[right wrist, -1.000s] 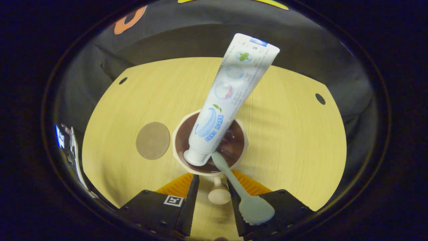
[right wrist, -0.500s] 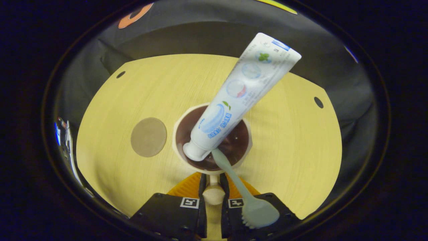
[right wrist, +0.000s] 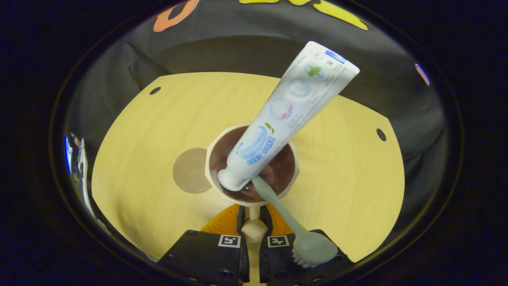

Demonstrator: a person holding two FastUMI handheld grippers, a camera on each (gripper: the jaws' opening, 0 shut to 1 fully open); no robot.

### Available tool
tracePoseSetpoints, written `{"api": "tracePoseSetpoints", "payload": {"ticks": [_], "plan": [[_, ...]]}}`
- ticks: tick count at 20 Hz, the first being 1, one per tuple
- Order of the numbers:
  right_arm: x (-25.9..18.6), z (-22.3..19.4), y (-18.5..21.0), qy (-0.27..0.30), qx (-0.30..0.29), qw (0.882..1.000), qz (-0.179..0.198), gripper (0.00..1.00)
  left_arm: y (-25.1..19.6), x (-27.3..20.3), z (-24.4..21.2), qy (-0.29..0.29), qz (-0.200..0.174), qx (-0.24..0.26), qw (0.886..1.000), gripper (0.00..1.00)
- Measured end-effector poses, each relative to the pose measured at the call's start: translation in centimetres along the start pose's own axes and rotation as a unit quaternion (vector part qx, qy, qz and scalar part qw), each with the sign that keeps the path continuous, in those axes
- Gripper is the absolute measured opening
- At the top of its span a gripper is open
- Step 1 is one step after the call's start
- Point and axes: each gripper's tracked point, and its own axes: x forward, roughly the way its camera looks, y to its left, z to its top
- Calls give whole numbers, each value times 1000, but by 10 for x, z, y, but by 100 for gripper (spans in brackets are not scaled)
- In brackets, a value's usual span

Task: Put the toothbrush and toothpaste on the desktop into the cup, then pick up the cup and place it on the coaster on the desktop.

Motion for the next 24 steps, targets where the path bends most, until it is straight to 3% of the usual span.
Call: {"api": "tracePoseSetpoints", "payload": {"ticks": [12, 19, 23, 24], "plan": [[-5, -1, -10, 6, -54, 998, 22, 9, 58, -27, -2, -7, 46, -12, 999, 95], [-6, -4, -7, 23, -36, 999, 7, 9, 76, -34, -7, 2, 51, -14, 999, 95], [-18, -1, -5, 30, -32, 999, -3, 25, 75, -33, -4, -2, 38, -11, 999, 96], [-14, -7, -4, 34, -32, 999, 0, 41, 75, -33, -4, -1, 36, -9, 999, 95]]}}
